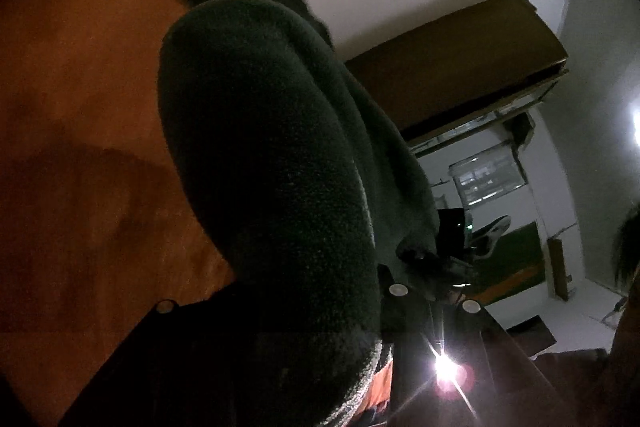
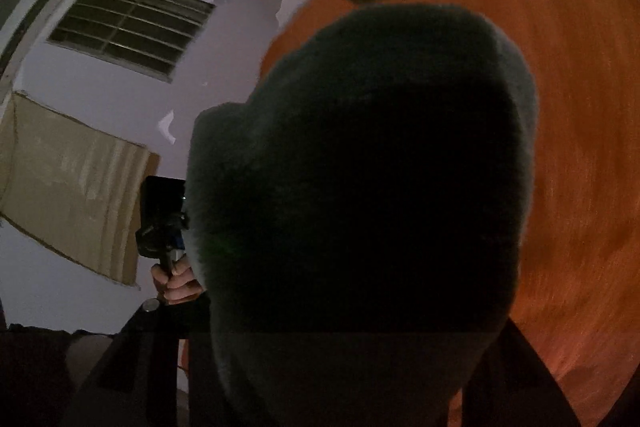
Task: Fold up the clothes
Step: 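Lift the folded grey bundle with both tools and carry it toward the dark clothes stack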
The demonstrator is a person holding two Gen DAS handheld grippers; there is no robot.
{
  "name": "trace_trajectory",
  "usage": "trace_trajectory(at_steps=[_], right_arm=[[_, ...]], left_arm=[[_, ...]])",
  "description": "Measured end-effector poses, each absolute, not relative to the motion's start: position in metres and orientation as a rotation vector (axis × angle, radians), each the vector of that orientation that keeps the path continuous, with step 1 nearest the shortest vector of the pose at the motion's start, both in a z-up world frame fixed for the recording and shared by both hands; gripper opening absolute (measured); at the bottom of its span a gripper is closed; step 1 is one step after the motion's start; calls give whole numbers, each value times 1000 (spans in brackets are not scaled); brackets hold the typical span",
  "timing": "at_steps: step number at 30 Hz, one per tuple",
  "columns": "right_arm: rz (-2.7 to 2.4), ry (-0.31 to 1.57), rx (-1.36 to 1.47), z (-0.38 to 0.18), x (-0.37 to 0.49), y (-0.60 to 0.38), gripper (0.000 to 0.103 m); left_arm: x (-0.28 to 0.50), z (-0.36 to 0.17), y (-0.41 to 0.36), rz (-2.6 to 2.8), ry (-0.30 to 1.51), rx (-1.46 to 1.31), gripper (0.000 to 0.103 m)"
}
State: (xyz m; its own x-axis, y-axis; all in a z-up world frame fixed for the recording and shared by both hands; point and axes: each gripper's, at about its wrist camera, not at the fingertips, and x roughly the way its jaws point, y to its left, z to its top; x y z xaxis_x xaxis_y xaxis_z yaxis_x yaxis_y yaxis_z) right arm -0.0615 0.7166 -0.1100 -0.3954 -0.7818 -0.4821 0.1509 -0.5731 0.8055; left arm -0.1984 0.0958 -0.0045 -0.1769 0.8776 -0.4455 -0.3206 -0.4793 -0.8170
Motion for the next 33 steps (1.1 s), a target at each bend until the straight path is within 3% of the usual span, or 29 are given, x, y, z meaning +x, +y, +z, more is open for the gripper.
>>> trace_trajectory(at_steps=[12, 18, 23, 33], right_arm=[[-2147, -753, 1156, 115, -143, 796, 43], [-2167, -727, 1139, 173, -205, 830, 43], [-2121, -742, 1166, 148, -283, 871, 43], [-2140, -737, 1243, 60, -475, 934, 43]], left_arm=[[-303, 174, 123, 1914, -718, -1143, 34], [-356, 206, 150, 1976, -715, -1168, 34], [-430, 191, 199, 1997, -725, -1185, 34], [-623, 105, 248, 2010, -754, -1188, 34]])
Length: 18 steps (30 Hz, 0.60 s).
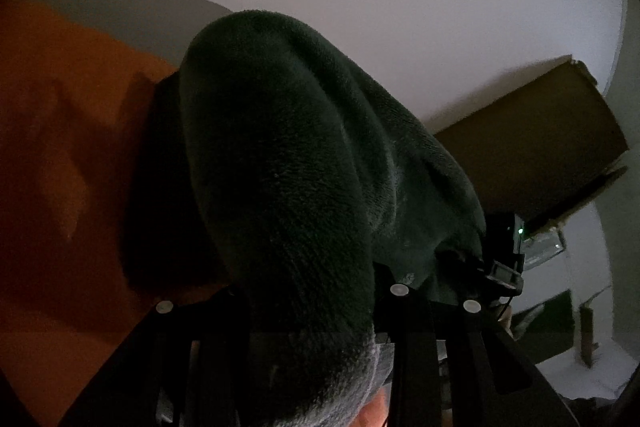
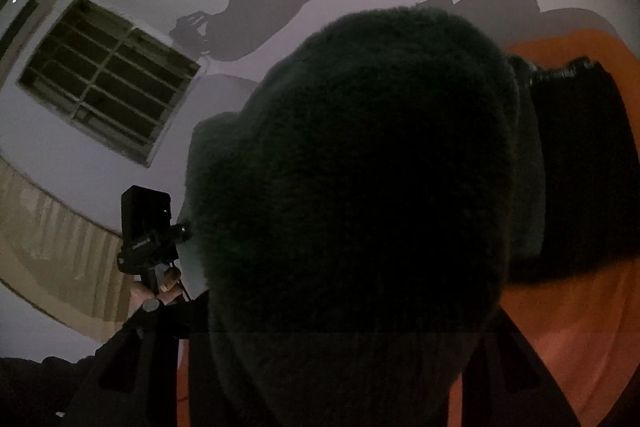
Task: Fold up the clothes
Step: 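Lift the folded grey bundle with both tools and carry it toward the dark clothes stack, then lower the grey bundle onto the dark clothes stack with both tools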
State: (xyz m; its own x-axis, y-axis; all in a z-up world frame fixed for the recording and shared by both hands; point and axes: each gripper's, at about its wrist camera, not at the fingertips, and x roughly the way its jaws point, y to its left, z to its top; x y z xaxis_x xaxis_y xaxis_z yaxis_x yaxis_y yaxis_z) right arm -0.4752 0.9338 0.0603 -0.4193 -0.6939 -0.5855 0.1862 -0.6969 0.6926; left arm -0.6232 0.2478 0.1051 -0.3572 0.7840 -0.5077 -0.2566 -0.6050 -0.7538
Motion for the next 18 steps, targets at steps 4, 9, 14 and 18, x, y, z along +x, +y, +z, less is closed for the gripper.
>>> trace_trajectory(at_steps=[4, 9, 14, 18], right_arm=[[-2163, -749, 1260, 16, -557, 933, 43], [-2238, -743, 1469, -81, -617, 976, 60], [-2375, -756, 1516, -92, -627, 1002, 81], [-2566, -681, 1516, -70, -610, 1024, 87]], left_arm=[[-688, 65, 265, 2087, -720, -1229, 34], [-752, 6, 292, 2176, -749, -1443, 42], [-766, 5, 264, 2191, -728, -1491, 49], [-761, 24, 221, 2335, -794, -1483, 53]])
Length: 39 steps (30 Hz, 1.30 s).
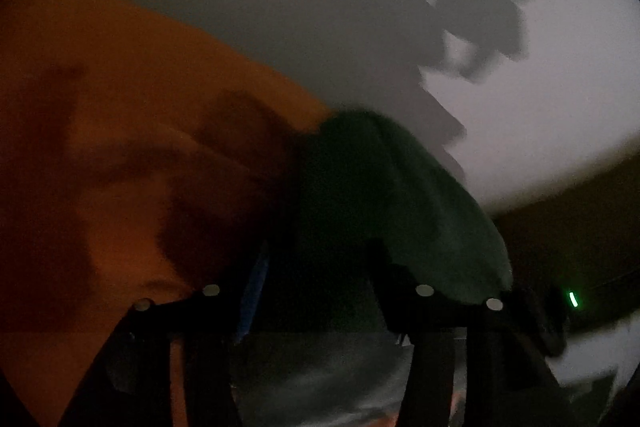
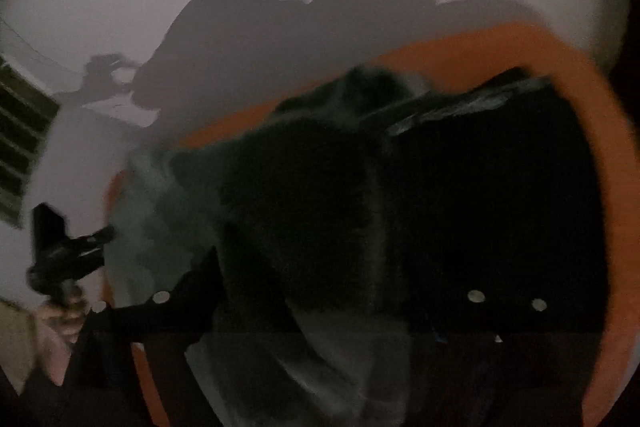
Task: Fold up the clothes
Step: 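Lower the grey bundle onto the dark clothes stack with both tools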
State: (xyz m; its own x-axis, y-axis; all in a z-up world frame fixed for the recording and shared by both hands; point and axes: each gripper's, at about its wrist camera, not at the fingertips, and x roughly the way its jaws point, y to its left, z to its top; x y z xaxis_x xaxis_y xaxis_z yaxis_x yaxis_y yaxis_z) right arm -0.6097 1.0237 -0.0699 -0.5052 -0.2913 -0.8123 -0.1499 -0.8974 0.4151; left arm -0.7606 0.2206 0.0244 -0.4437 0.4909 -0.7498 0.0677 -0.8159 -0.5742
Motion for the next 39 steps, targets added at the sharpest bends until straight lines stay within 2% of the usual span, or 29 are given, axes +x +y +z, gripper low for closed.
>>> trace_trajectory(at_steps=[4, 6, 8, 10, 12, 13, 14, 15, 16, 19, 22, 25, 27, 30, 31, 32, 36, 39], right_arm=[[-2826, -601, 1312, -13, -605, 997, 87], [-2836, -620, 1125, 7, -608, 975, 71], [-2805, -601, 1135, 5, -628, 949, 31], [-2809, -560, 1214, -7, -652, 924, 17], [-2876, -475, 1278, -26, -671, 911, 17], [-2932, -405, 1303, -36, -677, 909, 14], [-2954, -385, 1322, -45, -684, 911, 14], [-2972, -370, 1341, -54, -691, 913, 14], [-2970, -416, 1352, -62, -696, 922, 14], [-2929, -599, 1373, -79, -709, 951, 14], [-2869, -658, 1382, -73, -719, 948, 14], [-2867, -641, 1310, -53, -701, 950, 14], [-2878, -643, 1254, -37, -686, 956, 16], [-2811, -651, 1285, -26, -672, 970, 36], [-2792, -660, 1306, -26, -672, 978, 49], [-2763, -688, 1316, -29, -671, 986, 55], [-2557, -797, 1418, -42, -683, 1001, 56], [-2388, -813, 1464, -52, -698, 989, 54]], left_arm=[[-750, 54, 258, 2388, -778, -1401, 54], [-746, 58, 290, 2420, -696, -1358, 55], [-746, 58, 323, 2490, -589, -1319, 57], [-745, 52, 349, 2581, -488, -1282, 59], [-744, 40, 368, 2698, -389, -1247, 60], [-752, 34, 375, 2744, -341, -1262, 63], [-760, 28, 382, 2789, -292, -1278, 67], [-769, 14, 381, 2790, -269, -1316, 80], [-774, 2, 378, 2782, -271, -1343, 89], [-782, -14, 362, 2754, -361, -1384, 97], [-779, -9, 355, 2735, -379, -1399, 97], [-779, 6, 360, 2724, -237, -1409, 97], [-773, 20, 364, 2660, -205, -1405, 97], [-762, 38, 372, 2617, -194, -1341, 97], [-758, 43, 376, 2615, -197, -1303, 97], [-755, 47, 384, 2585, -208, -1275, 97], [-751, 34, 422, 2499, -189, -1290, 97], [-747, 18, 437, 2496, -154, -1322, 97]])
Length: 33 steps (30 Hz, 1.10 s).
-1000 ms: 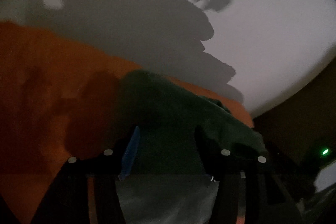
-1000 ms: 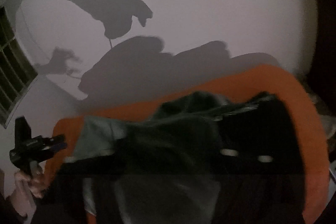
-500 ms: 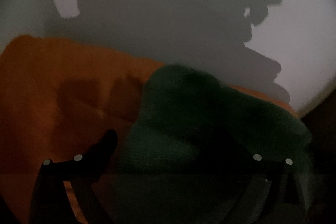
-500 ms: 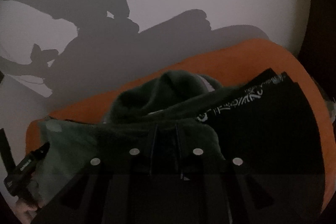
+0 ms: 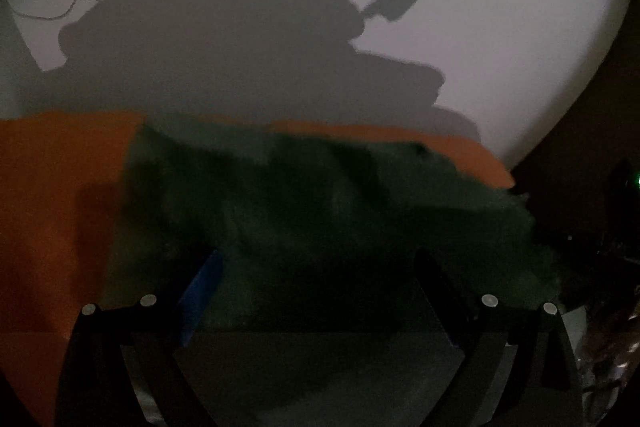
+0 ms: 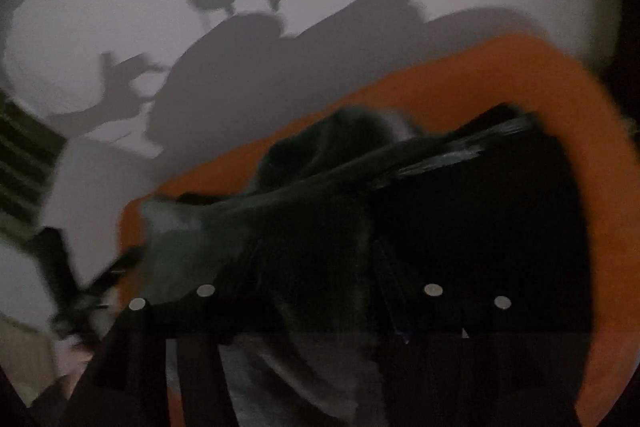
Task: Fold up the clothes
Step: 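Lower the grey bundle onto the dark clothes stack with both tools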
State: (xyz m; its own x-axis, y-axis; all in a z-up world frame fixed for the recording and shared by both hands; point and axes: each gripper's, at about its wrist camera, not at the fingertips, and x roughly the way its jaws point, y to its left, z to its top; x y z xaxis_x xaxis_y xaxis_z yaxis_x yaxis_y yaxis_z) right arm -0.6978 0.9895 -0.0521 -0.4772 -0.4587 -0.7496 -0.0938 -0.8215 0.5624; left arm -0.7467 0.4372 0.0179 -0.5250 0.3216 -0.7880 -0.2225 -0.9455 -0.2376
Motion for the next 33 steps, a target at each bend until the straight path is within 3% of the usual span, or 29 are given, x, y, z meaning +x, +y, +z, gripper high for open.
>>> trace_trajectory(at_steps=[2, 3, 4, 6, 8, 12, 13, 14, 16, 18, 20, 27, 29, 33], right_arm=[[-2395, -752, 1494, -54, -702, 981, 17], [-2410, -731, 1484, -52, -702, 979, 16], [-2474, -712, 1453, -43, -700, 977, 4], [-2563, -822, 1331, -31, -688, 988, 3], [-2513, -902, 1408, -43, -689, 994, 4], [-2466, -758, 1476, -47, -694, 977, 8], [-2474, -756, 1459, -42, -695, 976, 16], [-2483, -762, 1449, -39, -697, 976, 40], [-2484, -778, 1449, -38, -704, 977, 66], [-2464, -796, 1469, -42, -714, 977, 64], [-2392, -770, 1526, -53, -728, 971, 9], [-2442, -862, 1548, -50, -733, 983, 3], [-2465, -853, 1540, -51, -735, 984, 3], [-2448, -1015, 1572, -66, -735, 998, 3]], left_arm=[[-739, 12, 442, 2519, -69, -1287, 97], [-735, 8, 443, 2530, -17, -1252, 97], [-732, 5, 441, 2539, 7, -1237, 97], [-729, 2, 438, 2528, -9, -1215, 97], [-723, 6, 439, 2514, -28, -1216, 97], [-692, 34, 458, 2367, -120, -1193, 97], [-681, 43, 464, 2301, -155, -1166, 97], [-664, 53, 479, 2227, -169, -1146, 97], [-644, 58, 505, 2142, -145, -1153, 97], [-625, 52, 538, 2074, -92, -1178, 97], [-615, 36, 560, 2049, -28, -1219, 97], [-592, -13, 576, 2059, 140, -1314, 96], [-589, -14, 572, 2041, 139, -1324, 96], [-585, 0, 567, 2007, 68, -1329, 96]])
